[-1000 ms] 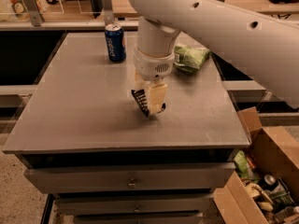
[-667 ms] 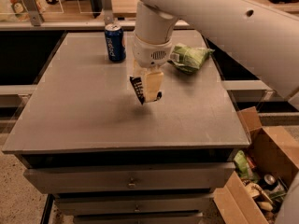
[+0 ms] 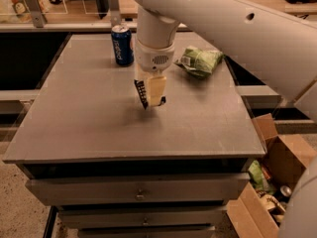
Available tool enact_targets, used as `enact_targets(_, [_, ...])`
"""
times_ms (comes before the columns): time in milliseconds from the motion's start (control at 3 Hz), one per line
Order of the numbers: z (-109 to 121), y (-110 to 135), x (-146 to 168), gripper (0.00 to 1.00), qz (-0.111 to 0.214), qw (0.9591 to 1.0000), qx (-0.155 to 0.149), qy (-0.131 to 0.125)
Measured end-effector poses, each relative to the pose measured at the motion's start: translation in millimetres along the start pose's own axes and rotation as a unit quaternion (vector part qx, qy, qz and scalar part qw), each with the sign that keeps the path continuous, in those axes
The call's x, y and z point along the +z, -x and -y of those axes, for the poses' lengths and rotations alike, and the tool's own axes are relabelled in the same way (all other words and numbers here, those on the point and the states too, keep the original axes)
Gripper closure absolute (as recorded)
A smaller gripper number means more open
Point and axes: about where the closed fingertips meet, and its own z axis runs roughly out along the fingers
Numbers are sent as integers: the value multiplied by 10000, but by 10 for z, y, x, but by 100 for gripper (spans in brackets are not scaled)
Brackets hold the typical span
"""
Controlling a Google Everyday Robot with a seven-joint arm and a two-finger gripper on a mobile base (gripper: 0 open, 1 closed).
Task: Move rxbar chocolate near pepsi can
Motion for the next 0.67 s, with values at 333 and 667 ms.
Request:
enact_targets(333, [271,-18,98,100,-109,9987,474,-155])
enact_targets(667, [567,-96,116,100,-183,9913,1224,-459])
